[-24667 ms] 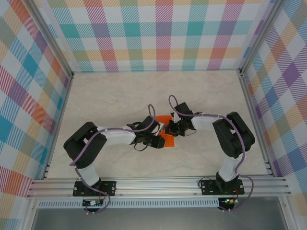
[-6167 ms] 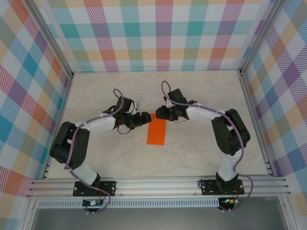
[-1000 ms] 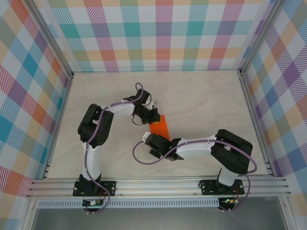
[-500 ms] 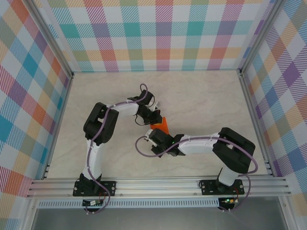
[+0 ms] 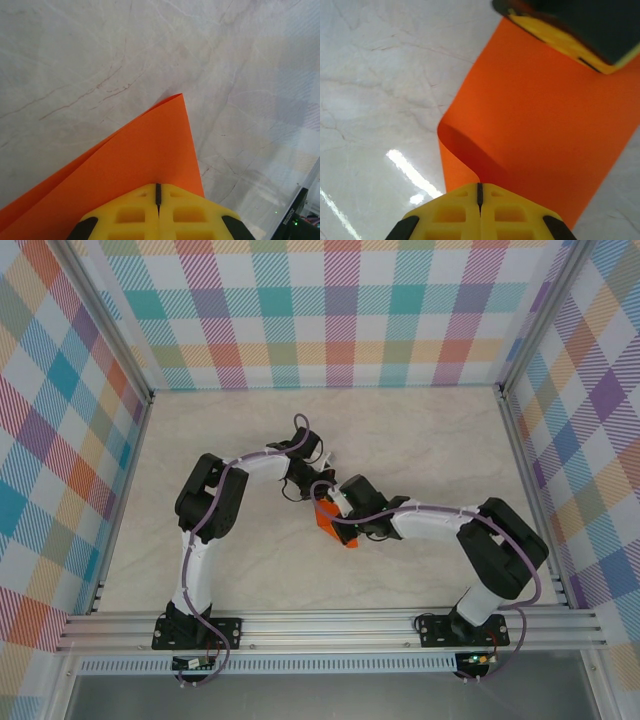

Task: Fold a paper plane with a square sheet of paper (fold left side to right side)
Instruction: Third fold the triangle at the center of the table.

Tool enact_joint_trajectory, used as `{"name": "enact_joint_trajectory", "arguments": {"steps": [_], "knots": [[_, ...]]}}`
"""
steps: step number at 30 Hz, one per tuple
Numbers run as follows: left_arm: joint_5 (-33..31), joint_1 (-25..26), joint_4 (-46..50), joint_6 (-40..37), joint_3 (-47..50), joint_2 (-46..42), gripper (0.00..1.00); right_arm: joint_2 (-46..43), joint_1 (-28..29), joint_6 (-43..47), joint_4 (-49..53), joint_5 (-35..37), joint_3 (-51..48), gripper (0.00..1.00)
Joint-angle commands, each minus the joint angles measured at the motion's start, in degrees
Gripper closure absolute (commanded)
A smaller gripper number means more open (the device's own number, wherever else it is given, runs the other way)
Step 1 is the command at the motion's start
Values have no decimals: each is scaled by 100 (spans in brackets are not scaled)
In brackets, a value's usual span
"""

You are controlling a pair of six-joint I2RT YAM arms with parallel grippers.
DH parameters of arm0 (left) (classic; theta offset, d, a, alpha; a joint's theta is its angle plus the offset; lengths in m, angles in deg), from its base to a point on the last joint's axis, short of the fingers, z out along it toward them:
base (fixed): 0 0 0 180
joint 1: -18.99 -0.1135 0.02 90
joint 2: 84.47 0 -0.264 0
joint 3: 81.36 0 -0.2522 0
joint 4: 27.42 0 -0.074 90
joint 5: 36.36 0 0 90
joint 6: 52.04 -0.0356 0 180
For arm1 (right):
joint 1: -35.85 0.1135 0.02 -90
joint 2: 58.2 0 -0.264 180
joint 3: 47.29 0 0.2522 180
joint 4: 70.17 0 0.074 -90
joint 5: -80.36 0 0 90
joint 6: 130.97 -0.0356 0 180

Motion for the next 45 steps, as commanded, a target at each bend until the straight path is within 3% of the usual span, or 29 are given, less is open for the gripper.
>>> {"name": "enact_joint_trajectory", "arguments": {"steps": [1, 15, 45], "knots": [[-417, 179, 383, -137, 80, 411, 100, 64, -176, -197, 116, -417, 210, 100], [-450, 201, 404, -164, 74, 405, 100, 677, -566, -312, 430, -435, 679, 100], [-450, 206, 426, -163, 38, 423, 100, 795, -702, -449, 449, -226, 541, 100]]}}
